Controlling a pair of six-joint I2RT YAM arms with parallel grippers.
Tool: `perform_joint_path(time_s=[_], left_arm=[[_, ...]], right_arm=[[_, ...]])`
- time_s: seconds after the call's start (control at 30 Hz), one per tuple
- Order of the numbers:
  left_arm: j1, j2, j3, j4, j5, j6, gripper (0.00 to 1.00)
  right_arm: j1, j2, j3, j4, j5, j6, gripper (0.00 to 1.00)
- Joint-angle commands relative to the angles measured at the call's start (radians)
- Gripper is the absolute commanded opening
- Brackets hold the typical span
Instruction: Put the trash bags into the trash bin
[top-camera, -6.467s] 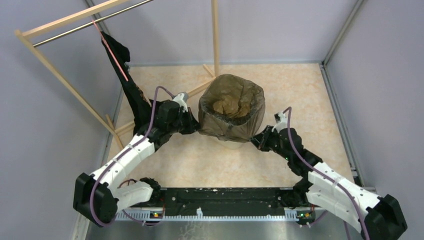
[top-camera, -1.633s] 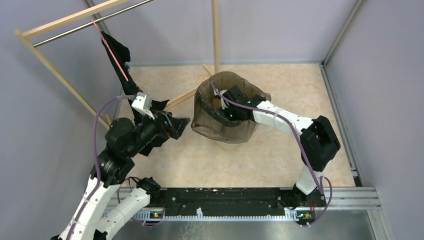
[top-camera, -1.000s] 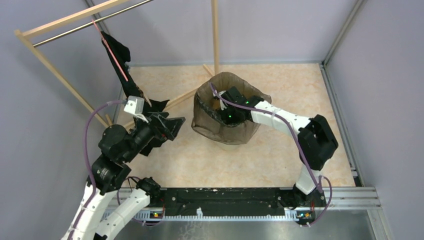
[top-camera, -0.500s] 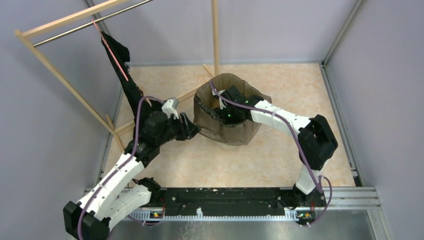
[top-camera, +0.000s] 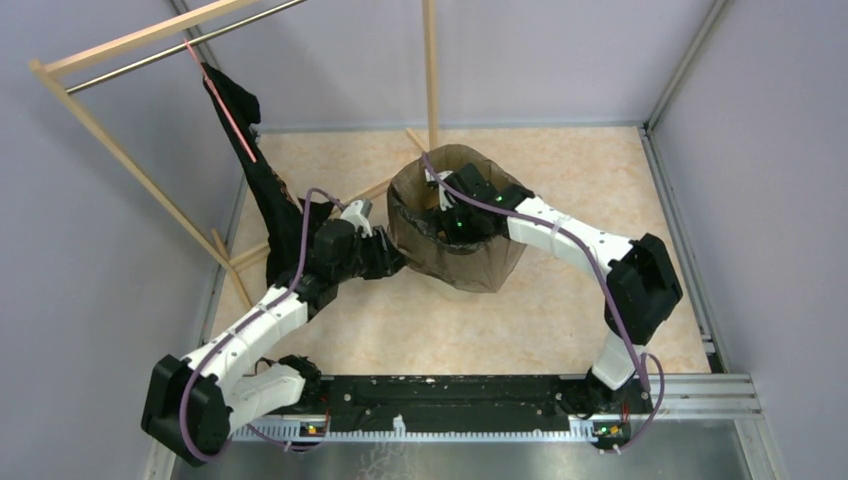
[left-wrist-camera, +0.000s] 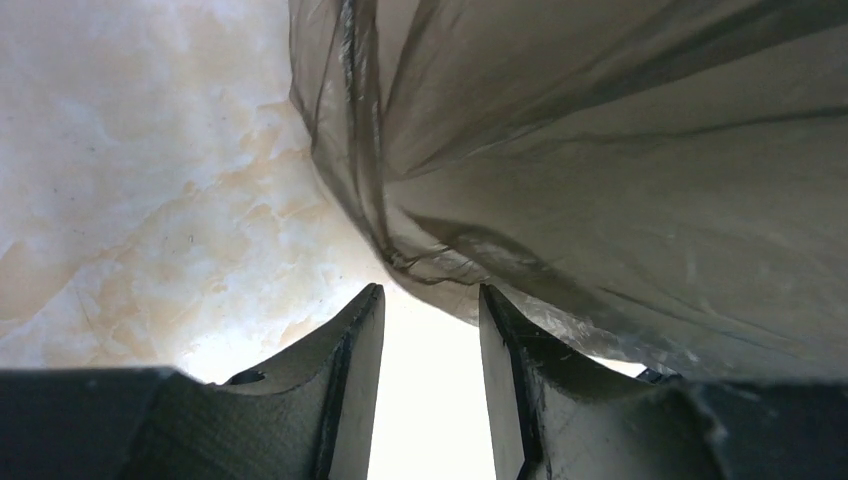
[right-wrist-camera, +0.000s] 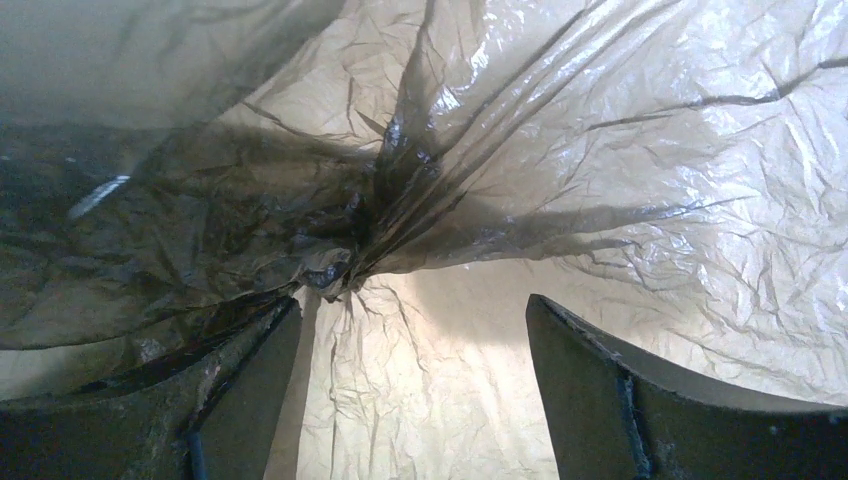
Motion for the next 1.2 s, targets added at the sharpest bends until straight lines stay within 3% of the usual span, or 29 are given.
perform_joint_path(time_s=[0.0,0.1,0.23,0.4,0.63,0.77,0.97,1.17], left_arm=[[0.000,0.029,-0.018,0.085,-0.019,-0.005,0.46],[-0.001,0.046,-0.028,0.089,-0.023,-0.004,0.45],[-0.001,0.067,-0.041,0.109,-0.025,-0.004,0.45],[-0.001,0.104,-0.054,0.126,-0.016,-0.002,0.43],[-0.003,0.087,-0.062,0.100,-0.025,0.006,0.43],[-0.003,0.048,-0.054,0.059,-0.038,0.019,0.44],[-0.004,-0.005,-0.025,-0.006,-0.023,0.030,0.48],[-0.004,-0.091,0.011,-0.107,-0.003,0.053,0.55]], right_arm=[[0.016,-0.054,0.042,-0.001,0.009,-0.001,0.83],[0.010,-0.053,0.049,-0.009,0.020,-0.003,0.81],[-0.006,-0.086,0.055,0.001,0.030,0.000,0.72],[-0.007,-0.143,0.082,0.005,0.026,0.009,0.69],[-0.008,-0.228,0.096,0.007,0.017,0.026,0.71],[-0.009,-0.325,0.074,0.049,0.042,0.032,0.79],[-0.010,-0.496,0.007,0.052,0.342,-0.009,0.83],[-0.011,-0.728,-0.140,0.082,0.506,-0.033,0.82]])
